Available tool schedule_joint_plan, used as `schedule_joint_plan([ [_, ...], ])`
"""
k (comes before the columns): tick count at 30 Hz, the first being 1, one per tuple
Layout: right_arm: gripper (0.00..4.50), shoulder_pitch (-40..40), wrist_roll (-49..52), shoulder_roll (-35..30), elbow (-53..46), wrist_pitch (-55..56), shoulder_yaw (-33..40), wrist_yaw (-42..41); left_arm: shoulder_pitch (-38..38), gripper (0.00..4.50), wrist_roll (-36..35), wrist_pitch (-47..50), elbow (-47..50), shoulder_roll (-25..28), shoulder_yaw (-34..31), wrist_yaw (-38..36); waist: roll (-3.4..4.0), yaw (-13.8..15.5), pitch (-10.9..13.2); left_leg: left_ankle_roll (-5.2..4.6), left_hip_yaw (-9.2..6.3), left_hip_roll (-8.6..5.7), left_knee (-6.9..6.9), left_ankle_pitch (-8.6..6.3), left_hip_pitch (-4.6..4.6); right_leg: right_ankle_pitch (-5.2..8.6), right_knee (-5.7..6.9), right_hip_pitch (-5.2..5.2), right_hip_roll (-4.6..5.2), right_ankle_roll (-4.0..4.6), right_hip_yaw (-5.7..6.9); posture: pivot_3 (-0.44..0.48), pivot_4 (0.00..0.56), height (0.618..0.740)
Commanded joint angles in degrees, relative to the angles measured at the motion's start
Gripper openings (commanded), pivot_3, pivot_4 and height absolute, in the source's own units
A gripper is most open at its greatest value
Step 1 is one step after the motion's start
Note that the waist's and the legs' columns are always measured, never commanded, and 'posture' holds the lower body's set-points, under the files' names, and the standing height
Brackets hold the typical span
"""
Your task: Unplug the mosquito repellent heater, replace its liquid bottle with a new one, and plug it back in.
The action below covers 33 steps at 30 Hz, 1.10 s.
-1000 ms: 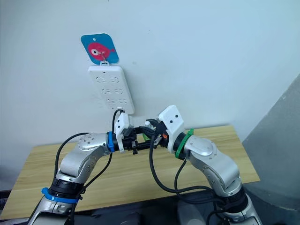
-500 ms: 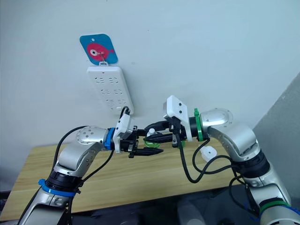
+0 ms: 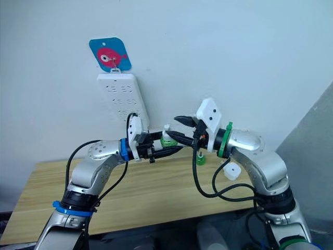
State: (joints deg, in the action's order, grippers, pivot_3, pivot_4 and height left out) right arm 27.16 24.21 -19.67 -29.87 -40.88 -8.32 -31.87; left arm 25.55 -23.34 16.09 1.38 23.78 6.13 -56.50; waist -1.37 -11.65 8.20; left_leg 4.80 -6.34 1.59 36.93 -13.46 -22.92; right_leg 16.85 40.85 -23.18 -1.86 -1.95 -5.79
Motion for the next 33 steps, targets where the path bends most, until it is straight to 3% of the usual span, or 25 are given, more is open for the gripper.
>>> schedule_joint_plan([
  [1,2.36,-1.6,-2.5,3.3,-4.3,-0.5,-2.3,6.7,0.9,2.36,0.5,-1.3,0.9,-1.7,-1.1,2.9,0.0,-0.2,0.0,0.0,0.0,0.0,0.0,0.0,0.01,0.0,0.02,0.0,0.0,-0.01,0.0,-0.255,0.091,0.74],
  [13,2.36,-1.0,-6.4,9.4,0.1,0.6,-4.7,12.1,2.1,2.36,0.2,-0.5,1.5,-3.0,-1.3,5.8,0.0,-1.1,0.0,0.0,0.02,-0.03,0.0,0.0,0.01,0.0,0.0,0.01,0.0,0.0,-0.02,-0.244,0.084,0.74],
  [15,2.0,-0.9,-6.0,9.8,0.3,1.1,-4.4,11.5,2.0,2.36,0.1,-0.3,1.9,-2.9,-1.3,6.0,0.01,-1.1,0.0,0.0,0.01,-0.02,-0.01,0.0,0.01,0.0,0.0,0.0,-0.01,-0.01,-0.01,-0.244,0.084,0.74],
  [18,1.13,-0.6,-4.6,9.5,0.1,1.4,-4.1,9.3,1.6,2.36,-0.1,0.0,2.7,-2.6,-1.3,6.0,0.0,-1.1,0.0,0.0,0.01,-0.02,-0.01,0.0,0.0,0.01,-0.01,0.0,-0.01,-0.01,-0.01,-0.235,0.082,0.74],
  [19,1.09,-0.6,-3.9,9.2,-0.1,1.3,-3.9,8.3,1.4,2.36,-0.1,0.1,2.9,-2.4,-1.3,5.8,0.0,-1.0,0.0,0.0,0.01,-0.03,-0.01,0.0,0.0,0.01,-0.01,0.01,-0.01,-0.02,-0.01,-0.235,0.082,0.74],
  [23,1.09,1.4,1.0,4.9,0.9,1.1,-3.5,-1.6,0.7,2.36,-1.1,1.7,3.8,-0.5,-1.3,3.4,0.0,-1.1,0.0,0.0,0.02,-0.03,-0.01,0.0,0.01,0.01,-0.01,0.01,0.0,-0.02,-0.01,-0.23,0.082,0.74],
  [30,1.09,14.5,5.8,-11.0,11.3,2.8,-9.7,-34.5,-0.2,2.36,-5.2,5.9,8.1,6.5,0.5,-7.4,0.03,-1.3,0.0,-0.01,0.03,-0.04,-0.05,0.0,0.05,0.08,-0.06,0.03,-0.02,-0.12,0.02,-0.225,0.087,0.74],
  [33,1.09,19.2,7.0,-12.4,15.6,1.1,-10.9,-40.3,0.5,2.36,-5.2,5.6,8.2,6.5,0.8,-7.7,0.03,-1.2,0.0,-0.01,0.01,-0.02,-0.04,0.0,0.06,0.08,-0.06,0.04,-0.01,-0.1,0.04,-0.207,0.081,0.74],
])
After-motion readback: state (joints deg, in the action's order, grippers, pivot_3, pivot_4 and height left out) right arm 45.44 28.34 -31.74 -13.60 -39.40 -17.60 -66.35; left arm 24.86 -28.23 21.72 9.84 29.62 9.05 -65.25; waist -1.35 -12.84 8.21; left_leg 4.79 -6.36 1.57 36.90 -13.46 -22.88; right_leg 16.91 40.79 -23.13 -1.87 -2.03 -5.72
